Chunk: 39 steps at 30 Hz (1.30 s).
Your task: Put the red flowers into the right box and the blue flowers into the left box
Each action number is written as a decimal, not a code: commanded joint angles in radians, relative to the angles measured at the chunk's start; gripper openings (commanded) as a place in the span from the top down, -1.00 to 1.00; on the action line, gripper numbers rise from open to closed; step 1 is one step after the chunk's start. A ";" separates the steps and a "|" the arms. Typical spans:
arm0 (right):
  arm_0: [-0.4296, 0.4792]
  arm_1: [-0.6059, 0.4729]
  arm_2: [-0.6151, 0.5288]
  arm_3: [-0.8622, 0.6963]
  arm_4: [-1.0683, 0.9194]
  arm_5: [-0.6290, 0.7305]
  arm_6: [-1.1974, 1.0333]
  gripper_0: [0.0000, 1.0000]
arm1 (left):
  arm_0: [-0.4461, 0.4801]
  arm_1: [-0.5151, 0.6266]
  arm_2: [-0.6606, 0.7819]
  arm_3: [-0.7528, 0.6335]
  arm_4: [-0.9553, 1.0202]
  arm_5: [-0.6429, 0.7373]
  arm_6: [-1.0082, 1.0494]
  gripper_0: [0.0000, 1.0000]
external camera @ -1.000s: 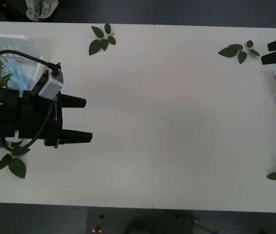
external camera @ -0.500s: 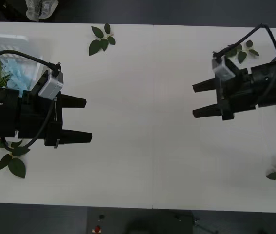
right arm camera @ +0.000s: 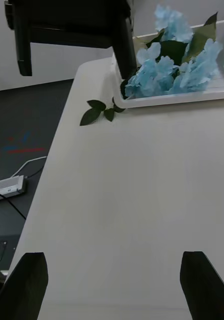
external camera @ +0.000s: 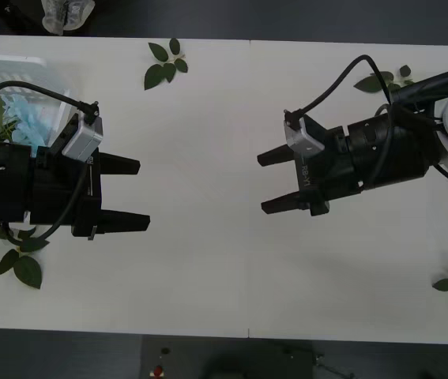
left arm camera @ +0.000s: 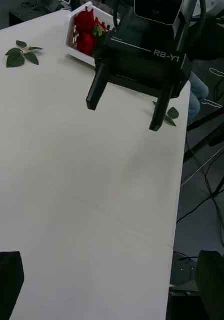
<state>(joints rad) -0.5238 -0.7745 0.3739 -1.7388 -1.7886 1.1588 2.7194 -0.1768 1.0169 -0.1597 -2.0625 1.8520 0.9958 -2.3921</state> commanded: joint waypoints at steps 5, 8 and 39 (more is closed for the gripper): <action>-0.054 -0.020 0.118 -0.025 0.017 -0.182 -0.044 -0.55 | 0.014 0.016 0.019 -0.024 -0.002 -0.003 -0.030 -1.00; -0.062 -0.020 0.126 -0.025 0.029 -0.191 -0.052 -0.55 | 0.014 0.016 0.019 -0.024 -0.002 -0.003 -0.030 -1.00; -0.062 -0.020 0.125 -0.025 0.043 -0.192 -0.055 -1.00 | 0.014 0.016 0.019 -0.024 -0.002 -0.003 -0.030 -1.00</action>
<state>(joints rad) -0.5673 -0.7761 0.5051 -1.7387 -1.7430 0.9691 2.6898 -0.1768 1.0169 -0.1597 -2.0625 1.8520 0.9958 -2.3921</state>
